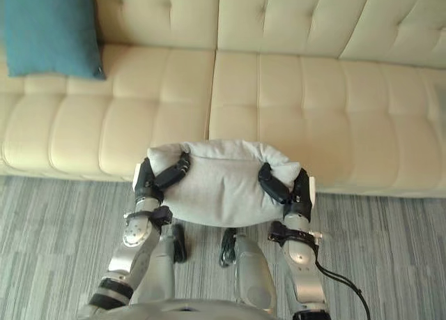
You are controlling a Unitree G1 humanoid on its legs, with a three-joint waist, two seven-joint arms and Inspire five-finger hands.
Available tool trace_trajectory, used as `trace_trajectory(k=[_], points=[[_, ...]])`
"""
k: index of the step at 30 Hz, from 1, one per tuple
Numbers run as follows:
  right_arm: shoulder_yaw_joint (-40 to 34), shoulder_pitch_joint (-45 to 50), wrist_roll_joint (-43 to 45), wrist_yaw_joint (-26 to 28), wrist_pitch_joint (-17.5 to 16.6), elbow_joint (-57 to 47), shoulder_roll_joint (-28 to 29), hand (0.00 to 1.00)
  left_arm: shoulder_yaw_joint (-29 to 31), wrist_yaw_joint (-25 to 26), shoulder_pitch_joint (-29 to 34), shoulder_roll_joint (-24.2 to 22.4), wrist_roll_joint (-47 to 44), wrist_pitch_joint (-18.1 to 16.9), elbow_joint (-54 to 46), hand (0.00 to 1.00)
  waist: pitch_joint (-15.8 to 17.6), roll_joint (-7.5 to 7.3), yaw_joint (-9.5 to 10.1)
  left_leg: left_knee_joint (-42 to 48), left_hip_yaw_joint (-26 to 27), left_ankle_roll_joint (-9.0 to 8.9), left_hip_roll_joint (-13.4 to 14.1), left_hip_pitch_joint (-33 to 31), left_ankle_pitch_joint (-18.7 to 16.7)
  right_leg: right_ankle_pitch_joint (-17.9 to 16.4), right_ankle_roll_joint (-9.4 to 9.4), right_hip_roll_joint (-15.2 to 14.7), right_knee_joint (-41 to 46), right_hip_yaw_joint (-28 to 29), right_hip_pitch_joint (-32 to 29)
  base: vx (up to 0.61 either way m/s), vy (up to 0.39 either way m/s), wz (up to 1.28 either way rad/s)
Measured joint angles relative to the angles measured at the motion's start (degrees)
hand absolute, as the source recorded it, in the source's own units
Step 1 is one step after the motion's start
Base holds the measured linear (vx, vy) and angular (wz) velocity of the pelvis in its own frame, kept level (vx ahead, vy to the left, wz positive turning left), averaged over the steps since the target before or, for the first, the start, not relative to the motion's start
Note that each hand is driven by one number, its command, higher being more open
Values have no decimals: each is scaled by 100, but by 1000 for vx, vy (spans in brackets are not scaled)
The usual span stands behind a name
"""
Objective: Pick up cushions and gather them together orderly.
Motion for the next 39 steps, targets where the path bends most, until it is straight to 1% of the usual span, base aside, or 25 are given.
trace_trajectory(k=[3, 4, 5, 7, 8, 9, 10, 11, 12, 13, 14, 16, 18, 19, 20, 21, 23, 24, 25, 27, 29, 30, 31, 34, 39], points=[[22, 194, -87, 42, 2, -16, -17, 0, -45, -32, 305, -25, -1, 1, -2, 0, -8, 41, 33, 1303, -291, 21, 191, 6, 17, -14, -15, 116, -276, 20, 803, 133, -51, -16], [22, 224, -123, 41, 2, -36, -32, 0, -66, -36, 347, -27, -1, 0, -2, 0, -17, 56, 38, 1510, -331, 33, 221, -27, 40, -35, -44, 131, -316, 30, 903, 112, 9, -23], [24, 313, -217, 22, 3, -219, -111, 0, -156, -44, 472, -46, -11, -7, -45, 0, -67, 105, 55, 2262, -418, 6, 294, -323, -15, -171, -154, 123, -404, 84, 1104, 89, 18, -15], [16, 319, -225, -35, 3, -384, -174, 0, -216, -72, 505, -80, -22, -8, -62, 0, -117, 186, 58, 2394, -464, 18, 233, -577, -322, -205, -202, 117, -415, 158, 1088, 130, 85, -18], [10, 287, -228, -81, 3, -450, -175, 0, -220, -86, 509, -92, -27, -3, -61, 0, -144, 174, 67, 1986, -526, 25, 40, -721, -545, -212, -205, 64, -521, 226, 1120, 157, 122, -15], [10, 270, -230, -85, 6, -449, -175, 0, -220, -89, 509, -92, -26, -3, -61, 0, -152, 163, 69, 1831, -556, 15, -29, -742, -569, -213, -201, 47, -548, 239, 1130, 120, 100, -11], [9, 215, -245, -88, 23, -445, -196, 0, -220, -91, 510, -90, -26, 0, -61, 0, -167, 135, 72, 1170, -687, -1, -273, -781, -559, -217, -124, -3, -680, 277, 1214, 143, 119, -12], [12, 193, -298, -97, 27, -439, -221, 0, -220, -90, 518, -90, -24, 3, -62, 0, -198, 139, 91, 751, -767, -45, -375, -788, -502, -231, -41, -19, -728, 323, 1245, 214, 176, -31], [12, 155, -332, -101, 28, -423, -243, 0, -220, -90, 523, -78, -24, 5, -62, 0, -260, 190, 162, 294, -825, 1, -449, -758, -284, -342, 144, -19, -682, 442, 1258, 308, 244, -43], [20, 139, -333, -98, 41, -396, -245, 0, -220, -90, 532, -67, -24, 11, -61, 0, -287, 202, 207, 333, -834, 107, -479, -712, -46, -418, 223, -33, -611, 533, 1272, 300, 230, -53], [44, 131, -335, -96, 71, -332, -212, 0, -222, -89, 555, -15, -24, 15, -61, 0, -353, 124, 236, 497, -738, 285, -548, -694, -6, -533, 362, -135, -483, 651, 1289, 375, 235, -39], [49, 36, -357, -92, 93, -122, -201, 0, -222, -89, 568, 22, -24, 19, -64, 0, -470, 30, 202, 715, -559, 494, -732, -640, -259, -595, 497, -409, -107, 769, 1220, 443, 238, -22], [37, -162, -440, -82, 123, 126, -208, 0, -222, -89, 572, 47, -24, 57, -64, 0, -469, 16, 175, 546, -484, 631, -860, -328, -353, -429, 783, -587, 911, 838, 876, 354, 165, -13], [43, -289, -450, -61, 165, 429, -205, 0, -222, -89, 599, 93, -8, 115, -63, 0, -474, 25, 158, 250, -483, 663, -900, 135, -373, -511, 691, -708, 1720, 828, 618, 318, 107, -8], [45, -298, -451, -53, 181, 470, -205, 0, -222, -89, 601, 101, 1, 117, -63, 0, -479, 33, 162, 182, -486, 663, -898, 223, -373, -538, 645, -706, 1809, 816, 575, 365, 110, 0], [64, -304, -456, -33, 187, 530, -214, 0, -218, -86, 600, 149, 28, 116, -116, 0, -495, 44, 161, -76, -513, 646, -886, 511, -362, -619, 515, -692, 1842, 754, 406, 181, 1, 9], [92, -359, -568, -34, 185, 529, -222, 0, -217, -68, 570, 276, 62, 111, -231, 0, -558, 37, 73, -306, -597, 560, -869, 653, -307, -605, 537, -595, 953, 818, 115, 230, -88, 19], [99, -401, -573, -35, 187, 530, -221, 0, -214, -66, 533, 305, 61, 108, -234, 0, -589, -4, 60, -302, -600, 550, -889, 652, -303, -345, 545, -565, 292, 861, 56, 197, -149, 29], [96, -430, -575, -35, 196, 575, -269, 0, -212, -68, 484, 270, 68, 151, -182, 0, -647, 2, 21, -326, -695, 515, -917, 693, -293, 277, 567, -550, -35, 841, 91, 185, -169, 20], [99, -434, -575, -28, 225, 593, -391, 0, -247, -69, 515, 194, 76, 185, -183, 0, -726, 140, 46, -579, -748, 321, -764, 847, -160, 467, 476, -379, -527, 787, 385, 178, -165, -3], [75, -436, -574, -28, 225, 589, -448, 0, -295, -78, 509, 181, 95, 180, -183, 0, -780, 217, 35, -1045, -766, 231, -633, 1188, 39, 679, 369, -166, -1112, 713, 804, 176, -172, -8], [7, -418, -574, -28, 224, 577, -425, 0, -350, -90, 504, 180, 102, 180, -183, 0, -796, 204, 25, -1180, -786, 169, -620, 1305, 125, 706, 337, -132, -1238, 681, 929, 161, -165, 3], [-41, -398, -572, -32, 224, 563, -425, 0, -392, -104, 500, 168, 105, 180, -183, 0, -801, 201, 21, -1247, -823, 176, -616, 1378, 178, 717, 319, -116, -1312, 668, 1013, 88, -110, 7], [-137, -321, -555, -22, 225, 494, -415, 0, -451, -142, 505, 155, 115, 191, -183, 0, -819, 179, 15, -1283, -956, 75, -611, 1563, 316, 753, 261, -84, -1592, 641, 1358, 53, -77, 7], [-138, -142, -541, -22, 226, 422, -364, 0, -441, -141, 501, 175, 236, 193, -183, 0, -907, 153, 15, -1277, -1183, 87, -633, 1751, 391, 787, 206, -71, -1904, 565, 1812, 7, -23, 16]])
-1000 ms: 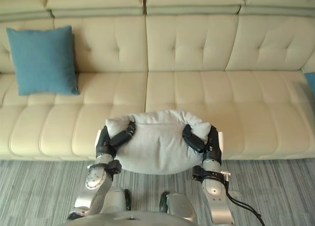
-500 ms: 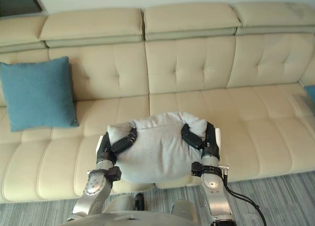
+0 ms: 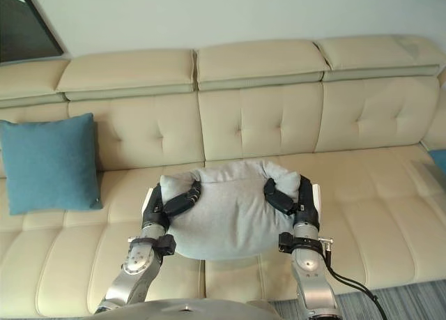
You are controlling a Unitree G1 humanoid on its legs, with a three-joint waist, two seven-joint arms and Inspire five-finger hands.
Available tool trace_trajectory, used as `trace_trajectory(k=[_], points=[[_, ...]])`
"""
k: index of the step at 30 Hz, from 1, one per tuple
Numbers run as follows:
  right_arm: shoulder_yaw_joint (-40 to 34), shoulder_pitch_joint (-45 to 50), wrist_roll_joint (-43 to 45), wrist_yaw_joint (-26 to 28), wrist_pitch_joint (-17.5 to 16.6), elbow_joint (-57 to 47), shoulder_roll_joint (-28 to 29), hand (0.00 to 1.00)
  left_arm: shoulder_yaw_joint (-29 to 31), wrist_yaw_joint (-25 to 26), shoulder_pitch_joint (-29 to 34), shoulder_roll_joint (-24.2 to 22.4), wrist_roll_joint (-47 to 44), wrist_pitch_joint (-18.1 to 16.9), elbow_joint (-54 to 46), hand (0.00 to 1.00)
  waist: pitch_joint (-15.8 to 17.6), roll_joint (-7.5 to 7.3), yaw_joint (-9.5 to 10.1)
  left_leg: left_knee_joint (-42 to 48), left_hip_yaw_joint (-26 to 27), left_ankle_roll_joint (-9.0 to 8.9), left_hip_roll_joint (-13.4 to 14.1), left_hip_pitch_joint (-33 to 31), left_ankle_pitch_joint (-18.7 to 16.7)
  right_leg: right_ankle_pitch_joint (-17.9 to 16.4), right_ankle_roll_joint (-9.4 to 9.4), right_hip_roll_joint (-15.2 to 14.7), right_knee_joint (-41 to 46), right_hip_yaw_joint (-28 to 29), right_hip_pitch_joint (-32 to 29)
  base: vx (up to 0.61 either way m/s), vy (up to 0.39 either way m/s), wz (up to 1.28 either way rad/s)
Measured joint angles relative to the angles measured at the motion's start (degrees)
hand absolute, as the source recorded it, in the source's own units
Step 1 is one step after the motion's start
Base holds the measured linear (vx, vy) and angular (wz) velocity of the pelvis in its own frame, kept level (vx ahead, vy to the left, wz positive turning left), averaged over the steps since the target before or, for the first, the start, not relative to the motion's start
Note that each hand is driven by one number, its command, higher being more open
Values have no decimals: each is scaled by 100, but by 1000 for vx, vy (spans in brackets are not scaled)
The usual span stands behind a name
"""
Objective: Pick up cushions and gather them together orderly.
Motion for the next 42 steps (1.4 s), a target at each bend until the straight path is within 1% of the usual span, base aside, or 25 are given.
trace_trajectory(k=[3, 5, 6, 7, 8, 10, 14, 16, 18, 19, 20, 21, 22, 23, 26, 27, 28, 30, 33, 34, 35, 36, 38, 40, 42], points=[[3, -176, 122, -6, 18, 3, -11, 0, 10, 65, -179, 44, 0, 6, 0, 0, -23, -6, 15, -143, -92, -11, 14, -13, 113, 62, -96, 32, -55, -39, -13, -82, 12, 15], [8, -422, 176, -29, 46, 54, -26, 0, 21, 157, -396, 103, 0, 14, 0, 0, -33, -18, 15, -209, -166, -24, 43, -106, 127, 81, -122, 71, -51, -43, -130, -128, 4, 8], [14, -712, 231, -73, 59, 139, -28, 0, 42, 235, -632, 166, 1, 14, 0, 0, -39, -24, 19, -221, -204, -24, 94, -266, 128, 153, -159, 127, -52, -46, -317, -139, 5, 3], [19, -822, 238, -83, 69, 165, -28, 0, 56, 277, -718, 188, 1, 14, 0, 0, -40, -28, 19, -233, -205, -27, 112, -323, 129, 178, -159, 146, -53, -47, -385, -176, 11, 3], [42, -1116, 266, -124, 84, 220, -28, 0, 106, 371, -942, 242, 1, 13, 0, 0, -36, -49, 17, -339, -209, -47, 148, -464, 181, 233, -158, 190, -54, -46, -583, -117, 12, 3], [48, -1360, 343, -156, 100, 296, -35, 0, 133, 461, -1093, 251, 1, 12, 0, 0, -41, -81, 22, -468, -222, -46, 154, -580, 292, 327, -165, 200, -64, -62, -742, -152, 21, 8], [125, -1518, 445, -194, 150, 405, -58, 0, 142, 587, -1133, 251, 1, 12, 0, 0, -30, -100, 23, -577, -351, -54, 172, -635, 309, 409, -115, 223, -147, -140, -768, -111, 30, 13], [133, -1620, 468, -211, 151, 532, -48, 0, 148, 615, -1180, 254, 1, 13, 5, 0, -28, -115, 24, -604, -365, -75, 184, -795, 334, 482, -103, 239, -175, -203, -906, -149, 26, 15], [139, -1945, 581, -275, 176, 855, -18, 0, 151, 658, -1455, 308, -1, 16, 175, 0, 36, -200, 58, -745, -373, -86, 184, -991, 495, 612, -101, 256, -180, -225, -1156, -189, 7, 9], [139, -2219, 686, -316, 194, 1073, -4, 0, 193, 673, -1824, 353, -1, 28, 446, 0, 230, -267, 105, -825, -386, -87, 192, -1042, 581, 669, -93, 257, -166, -257, -1236, -157, 1, 10], [137, -2359, 705, -335, 195, 1164, -4, 0, 228, 673, -2001, 381, -1, 32, 561, 0, 343, -280, 110, -834, -386, -87, 198, -1062, 600, 692, -93, 257, -149, -267, -1263, -237, -4, 8], [137, -2742, 760, -368, 196, 1391, -5, 0, 289, 679, -2441, 484, -2, 45, 850, 0, 521, -340, 128, -831, -387, -109, 201, -1233, 679, 754, -95, 251, -71, -264, -1477, -298, -12, 0], [138, -3060, 852, -413, 202, 1534, -17, 0, 301, 723, -2808, 604, -11, 64, 1040, 0, 603, -377, 130, -833, -385, -111, 199, -1474, 749, 823, -98, 246, -33, -258, -1732, -347, -24, -5], [136, -3526, 969, -489, 207, 1675, -18, 0, 354, 791, -3307, 757, -21, 77, 1218, 0, 835, -392, 156, -903, -379, -112, 199, -1719, 912, 980, -97, 248, -77, -245, -2002, -270, -27, -6], [132, -4003, 1122, -575, 220, 1731, 3, 0, 528, 848, -3855, 869, -74, 79, 1385, 0, 1207, -355, 188, -1035, -346, -116, 201, -1913, 1119, 1179, -98, 227, -171, -219, -2232, -174, -11, -6], [128, -4055, 1123, -588, 220, 1733, -1, 0, 523, 849, -3947, 885, -74, 79, 1452, 0, 1248, -349, 191, -1035, -347, -122, 198, -1943, 1135, 1186, -98, 221, -155, -220, -2266, -92, -9, -4], [123, -4238, 1125, -635, 220, 1776, -9, 0, 525, 853, -4207, 932, -119, 78, 1644, 0, 1315, -347, 194, -1033, -343, -135, 189, -2060, 1184, 1197, -102, 206, -77, -216, -2424, -57, -13, 0], [105, -4461, 1138, -679, 220, 1837, -30, 0, 524, 874, -4495, 961, -186, 77, 1786, 0, 1403, -344, 194, -1021, -339, -137, 178, -2168, 1213, 1197, -102, 188, 12, -210, -2569, -52, -24, -2], [-72, -4941, 1245, -697, 211, 1993, -38, 0, 523, 889, -5133, 1045, -189, 67, 2141, 0, 1672, -321, 193, -1020, -333, -132, 167, -2248, 1251, 1204, -108, 173, 60, -203, -2682, -45, -22, -2], [-121, -5131, 1297, -721, 196, 2051, -60, 0, 524, 891, -5405, 1102, -195, 66, 2281, 100, 1691, -309, 192, -1021, -333, -134, 164, -2390, 1277, 1227, -107, 171, 71, -201, -2830, -42, -23, -1], [-145, -5310, 1359, -749, 183, 2083, -93, 0, 524, 891, -5623, 1154, -201, 62, 2360, 100, 1757, -305, 191, -1028, -333, -140, 163, -2474, 1307, 1260, -112, 171, 64, -198, -2918, -51, -35, -3], [-239, -5638, 1375, -769, 164, 2174, -108, 100, 524, 891, -6012, 1240, -224, 57, 2538, 100, 1896, -293, 184, -1030, -329, -141, 163, -2585, 1344, 1314, -119, 174, 40, -190, -3023, -41, -33, -4], [-348, -5978, 1437, -785, 152, 2328, -108, 100, 531, 897, -6403, 1311, -239, 57, 2758, 100, 2033, -293, 176, -1079, -315, -145, 163, -2638, 1401, 1369, -120, 179, 0, -174, -3097, -43, -32, -5], [-497, -6418, 1501, -861, 107, 2581, -122, 100, 573, 926, -6836, 1426, -265, 55, 2984, 100, 2104, -278, 139, -1124, -303, -142, 158, -2770, 1453, 1451, -120, 182, -86, -159, -3222, -27, -29, -5], [-559, -6620, 1581, -941, 48, 2651, -167, 100, 581, 958, -7060, 1475, -285, 53, 3104, 100, 2177, -261, 137, -1124, -298, -137, 150, -2811, 1457, 1513, -112, 184, -188, -146, -3222, 1, -11, -4]])
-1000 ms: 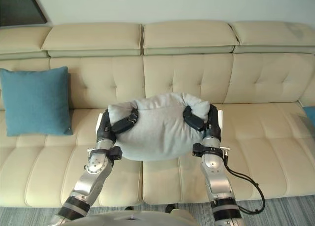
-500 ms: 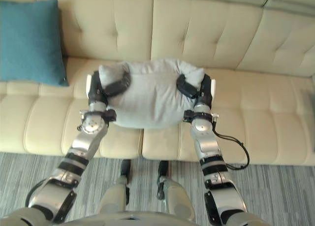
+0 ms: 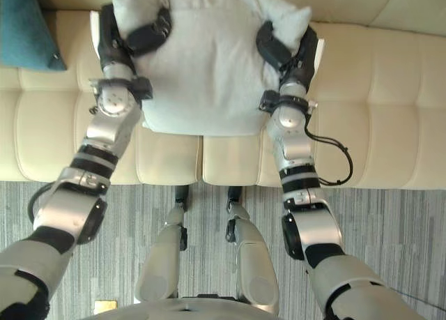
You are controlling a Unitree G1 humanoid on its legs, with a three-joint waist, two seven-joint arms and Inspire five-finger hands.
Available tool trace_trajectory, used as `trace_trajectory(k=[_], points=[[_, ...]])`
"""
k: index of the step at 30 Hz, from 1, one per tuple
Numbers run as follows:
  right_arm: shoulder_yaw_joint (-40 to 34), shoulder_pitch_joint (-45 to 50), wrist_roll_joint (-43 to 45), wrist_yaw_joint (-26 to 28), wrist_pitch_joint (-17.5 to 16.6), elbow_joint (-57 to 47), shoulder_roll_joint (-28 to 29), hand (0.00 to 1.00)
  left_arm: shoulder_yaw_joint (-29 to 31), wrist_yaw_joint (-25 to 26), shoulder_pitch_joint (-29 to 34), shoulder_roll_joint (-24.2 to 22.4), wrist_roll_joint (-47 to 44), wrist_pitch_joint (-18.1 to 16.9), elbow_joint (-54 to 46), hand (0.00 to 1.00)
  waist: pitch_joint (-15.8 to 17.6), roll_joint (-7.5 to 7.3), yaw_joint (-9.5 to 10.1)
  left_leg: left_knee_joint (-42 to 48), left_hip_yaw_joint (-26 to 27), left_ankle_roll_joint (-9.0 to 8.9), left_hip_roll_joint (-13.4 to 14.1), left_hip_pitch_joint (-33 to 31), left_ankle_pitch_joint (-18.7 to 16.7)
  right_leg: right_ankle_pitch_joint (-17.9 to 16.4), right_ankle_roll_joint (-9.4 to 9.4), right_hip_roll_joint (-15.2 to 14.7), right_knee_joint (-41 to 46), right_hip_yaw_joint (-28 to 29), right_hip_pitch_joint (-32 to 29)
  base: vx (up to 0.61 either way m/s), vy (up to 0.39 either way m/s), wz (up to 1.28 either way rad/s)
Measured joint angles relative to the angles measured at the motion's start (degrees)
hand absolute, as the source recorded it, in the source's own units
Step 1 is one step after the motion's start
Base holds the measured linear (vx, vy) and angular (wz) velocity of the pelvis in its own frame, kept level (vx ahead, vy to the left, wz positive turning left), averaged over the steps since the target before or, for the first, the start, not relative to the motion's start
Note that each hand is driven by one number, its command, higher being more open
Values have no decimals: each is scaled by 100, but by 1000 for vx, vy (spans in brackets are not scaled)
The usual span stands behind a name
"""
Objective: Pick up cushions and gather them together orderly.
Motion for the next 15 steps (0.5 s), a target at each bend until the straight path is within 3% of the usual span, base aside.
trace_trajectory(k=[9, 15], points=[[-389, -772, 456, -141, -304, 335, -263, 100, 247, -12, -688, 261, -267, -22, 228, 100, 137, 51, -74, -40, 7, 28, -68, -263, 22, 240, 69, -27, -419, 51, -90, 29, 34, -1], [-727, -844, 890, -156, -356, 387, -630, 100, 862, -53, -867, 442, -839, -291, 56, 100, 165, 69, -63, -41, -9, 28, -70, -291, 24, 258, 69, -25, -462, 50, -97, 63, 71, 0]])
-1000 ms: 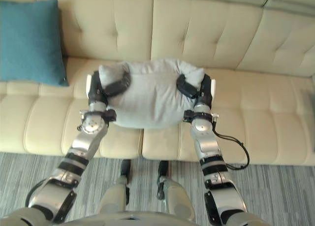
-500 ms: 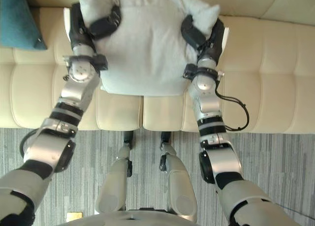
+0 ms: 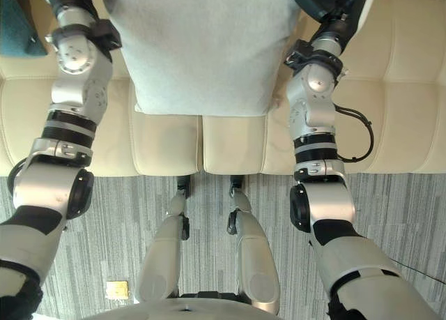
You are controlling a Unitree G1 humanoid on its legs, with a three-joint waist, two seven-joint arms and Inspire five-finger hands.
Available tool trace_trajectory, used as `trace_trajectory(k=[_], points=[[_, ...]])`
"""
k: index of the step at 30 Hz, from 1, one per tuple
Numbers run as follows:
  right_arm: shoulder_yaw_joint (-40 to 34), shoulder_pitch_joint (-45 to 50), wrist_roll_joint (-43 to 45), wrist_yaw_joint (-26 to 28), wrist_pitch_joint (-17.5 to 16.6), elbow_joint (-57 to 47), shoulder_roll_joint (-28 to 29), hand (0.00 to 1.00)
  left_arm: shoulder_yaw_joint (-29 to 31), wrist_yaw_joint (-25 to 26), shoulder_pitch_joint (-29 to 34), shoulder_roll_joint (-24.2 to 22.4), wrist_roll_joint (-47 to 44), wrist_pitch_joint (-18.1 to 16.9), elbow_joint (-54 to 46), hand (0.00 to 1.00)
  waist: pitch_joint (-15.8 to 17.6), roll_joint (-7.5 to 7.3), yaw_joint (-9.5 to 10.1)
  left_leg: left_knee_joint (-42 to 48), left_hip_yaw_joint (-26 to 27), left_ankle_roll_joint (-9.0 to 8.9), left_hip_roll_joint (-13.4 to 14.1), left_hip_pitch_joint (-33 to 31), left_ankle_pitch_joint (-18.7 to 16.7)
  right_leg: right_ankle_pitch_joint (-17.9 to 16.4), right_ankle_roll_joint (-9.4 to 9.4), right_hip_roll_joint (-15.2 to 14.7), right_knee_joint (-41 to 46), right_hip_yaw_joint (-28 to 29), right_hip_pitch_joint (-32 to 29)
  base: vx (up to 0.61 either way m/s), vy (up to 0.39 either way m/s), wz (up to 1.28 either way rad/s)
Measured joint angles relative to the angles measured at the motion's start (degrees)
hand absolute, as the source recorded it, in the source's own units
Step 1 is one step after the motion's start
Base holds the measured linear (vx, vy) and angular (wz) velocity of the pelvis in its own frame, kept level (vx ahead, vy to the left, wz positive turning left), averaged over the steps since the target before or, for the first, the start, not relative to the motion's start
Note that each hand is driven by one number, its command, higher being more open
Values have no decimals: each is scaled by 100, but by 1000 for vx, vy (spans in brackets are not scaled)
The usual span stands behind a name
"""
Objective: Pick up cushions and gather them together orderly.
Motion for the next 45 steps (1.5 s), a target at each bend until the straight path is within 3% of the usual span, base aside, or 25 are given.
trace_trajectory(k=[6, 11, 14, 17, 19, 22, 26, 29, 32, 39, 43, 45], points=[[-376, 462, 276, 105, -137, -301, -529, 100, 241, -298, 153, 373, -347, -247, -484, 100, -1, 4, 58, 3, 0, 0, 10, 20, 0, -2, -1, 3, 15, 2, 16, 57, 81, -1], [-409, 1489, 351, 284, -192, -958, -563, 100, 608, -633, 1421, 236, -662, -352, -963, 100, -34, 65, 65, 3, 10, -5, 14, 205, -6, -58, -5, 2, 52, 15, 180, 48, 70, 0], [-475, 2556, 334, 398, -205, -1690, -406, 100, 956, -629, 2607, -354, -730, -383, -1391, 100, -79, 148, 115, 4, 10, -8, 32, 264, -33, -142, -10, 8, 157, -5, 197, 60, 68, 3], [-616, 4061, 306, 582, -205, -2310, 285, 100, 952, -678, 4261, -1275, -621, -377, -1625, 100, -133, 197, 191, 34, 7, -3, 49, 434, -121, -402, -19, -7, 529, -30, 230, 77, 35, 6], [-606, 4732, 110, 706, -195, -2382, 670, 100, 852, -790, 4979, -1699, -561, -264, -1626, 100, -138, 197, 247, 128, 11, -9, 52, 520, -206, -530, -29, -20, 693, -44, 297, 59, -4, 3], [-543, 5629, -61, 971, -173, -2382, 1157, 100, 611, -1090, 5912, -2073, -14, -43, -1556, 100, -278, 226, 275, 294, 13, 3, 67, 583, -347, -656, -40, -25, 836, -76, 387, 59, -30, 5], [-213, 6695, -413, 1404, -99, -2067, 1487, 100, 439, -1587, 6780, -2339, 788, 198, -933, 100, -732, 271, 281, 407, 154, 51, 131, 910, -564, -781, -12, 12, 823, -55, 749, 68, -24, -7], [-41, 7182, -582, 1691, 5, -1202, 1610, 100, 449, -1784, 7183, -2469, 1136, 267, -250, 100, -1341, 263, 272, 416, 330, 27, 200, 1300, -713, -876, 29, 49, 710, -49, 1167, 101, -9, -8], [-42, 7337, -711, 1867, 105, -352, 1707, 100, 472, -1867, 7336, -2513, 1297, 309, 253, 100, -1732, 260, 270, 385, 446, 3, 223, 1568, -813, -920, 49, 64, 603, -10, 1432, 92, 7, -8], [-189, 7343, -1014, 2069, 447, 1062, 1760, 100, 715, -1859, 7400, -2568, 1870, 437, 1168, 100, -2072, 208, 260, 240, 636, 31, 202, 2192, -922, -920, 150, 51, 336, 122, 2041, 61, 23, -10], [-209, 7249, -1042, 2071, 479, 1244, 1766, 100, 802, -1857, 7391, -2565, 1879, 478, 1324, 100, -2109, 151, 263, 264, 799, 35, 205, 2343, -968, -911, 181, 35, 390, 272, 2109, 33, 23, -21], [-209, 7123, -1096, 2066, 486, 1351, 1770, 100, 829, -1836, 7384, -2562, 1881, 482, 1369, 100, -2090, 119, 260, 477, 894, 58, 219, 2311, -1064, -994, 296, -2, 657, 307, 2020, -31, 21, -21]])
